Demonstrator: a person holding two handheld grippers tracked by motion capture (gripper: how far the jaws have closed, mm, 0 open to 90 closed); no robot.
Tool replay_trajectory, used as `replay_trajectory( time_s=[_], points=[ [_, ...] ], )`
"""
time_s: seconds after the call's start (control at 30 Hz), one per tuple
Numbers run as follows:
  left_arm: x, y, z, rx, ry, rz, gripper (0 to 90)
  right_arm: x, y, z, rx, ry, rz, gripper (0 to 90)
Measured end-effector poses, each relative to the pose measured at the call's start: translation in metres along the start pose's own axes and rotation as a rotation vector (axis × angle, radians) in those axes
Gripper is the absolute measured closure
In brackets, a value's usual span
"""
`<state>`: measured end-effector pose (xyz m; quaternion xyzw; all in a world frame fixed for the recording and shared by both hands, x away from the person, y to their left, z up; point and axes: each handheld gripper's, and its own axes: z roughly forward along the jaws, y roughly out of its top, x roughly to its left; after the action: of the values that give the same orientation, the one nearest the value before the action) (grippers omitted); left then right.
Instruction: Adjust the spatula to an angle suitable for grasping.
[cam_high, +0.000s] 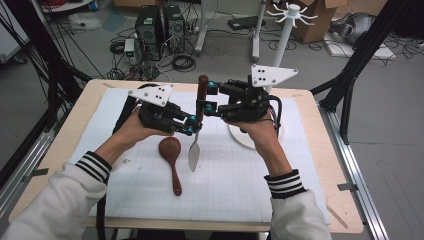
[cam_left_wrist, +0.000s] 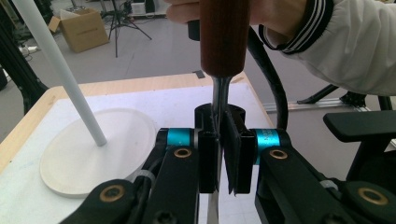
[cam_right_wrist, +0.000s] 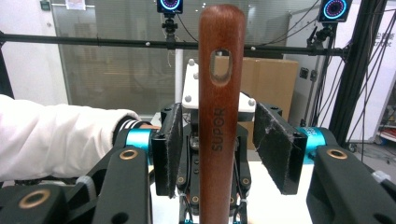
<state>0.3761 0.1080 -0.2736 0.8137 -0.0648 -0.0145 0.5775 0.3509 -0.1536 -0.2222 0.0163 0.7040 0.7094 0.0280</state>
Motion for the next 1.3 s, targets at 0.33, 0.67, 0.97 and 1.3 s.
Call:
replay_trajectory(
  time_s=[0.33, 0.67, 0.97, 1.3],
  points=[
    [0.0, 0.0004, 0.0014, -0.003, 0.003, -0.001, 84.2, 0.001, 0.0, 0.0028, 0.001, 0.004, -0.01, 62.7],
    [-0.0002, 0.0003, 0.003, -0.006, 0.008, 0.003, 84.2, 0.0021, 0.0005, 0.0021, -0.007, 0.002, -0.022, 67.4],
    [-0.0008, -0.0005, 0.0047, -0.018, 0.005, 0.004, 84.2, 0.0022, 0.0006, 0.0026, -0.008, -0.006, -0.027, 71.4],
    [-0.001, -0.0021, 0.0052, -0.019, 0.014, -0.002, 84.1, 0.0031, -0.0008, 0.0036, -0.007, -0.015, 0.0, 72.7]
  ],
)
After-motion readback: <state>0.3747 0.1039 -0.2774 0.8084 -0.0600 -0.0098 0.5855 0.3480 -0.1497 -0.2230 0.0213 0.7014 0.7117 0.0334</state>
